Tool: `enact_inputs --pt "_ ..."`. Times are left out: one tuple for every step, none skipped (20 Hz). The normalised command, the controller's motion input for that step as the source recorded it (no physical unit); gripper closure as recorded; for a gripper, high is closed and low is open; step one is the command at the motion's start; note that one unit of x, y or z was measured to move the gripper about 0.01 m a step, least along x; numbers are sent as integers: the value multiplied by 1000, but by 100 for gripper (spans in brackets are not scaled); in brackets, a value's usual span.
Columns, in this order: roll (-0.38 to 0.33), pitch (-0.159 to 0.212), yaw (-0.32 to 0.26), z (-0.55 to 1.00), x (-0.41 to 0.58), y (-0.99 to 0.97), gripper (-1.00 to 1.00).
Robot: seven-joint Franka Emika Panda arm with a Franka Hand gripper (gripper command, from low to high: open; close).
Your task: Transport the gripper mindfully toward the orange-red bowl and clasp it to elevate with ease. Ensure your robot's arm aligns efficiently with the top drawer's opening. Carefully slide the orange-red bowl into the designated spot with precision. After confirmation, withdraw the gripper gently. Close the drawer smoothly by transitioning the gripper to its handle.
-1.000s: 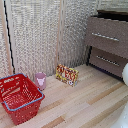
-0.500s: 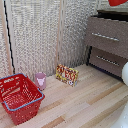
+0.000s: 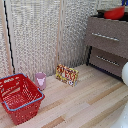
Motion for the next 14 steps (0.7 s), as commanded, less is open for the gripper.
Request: enact_inputs --pt "-38 8 0 -37 0 357 -100" --pt "-14 0 0 0 -9 323 -100" --pt "-16 3 11 0 -71 243 -100" --pt "-24 10 71 0 -46 340 -100" --pt "-47 5 101 0 -20 420 -100" --pt "-56 8 127 0 -11 454 -100" --pt "-55 40 153 0 0 426 -100" --pt "-71 45 159 0 0 406 -100" --pt "-85 49 166 0 0 369 -100" --pt "-100 57 167 0 0 349 -100" --pt "-103 70 170 0 0 337 -100" --pt "-105 83 171 0 0 343 -100" --pt "-111 106 180 0 0 320 -100" --pt "-100 118 196 0 0 311 -100"
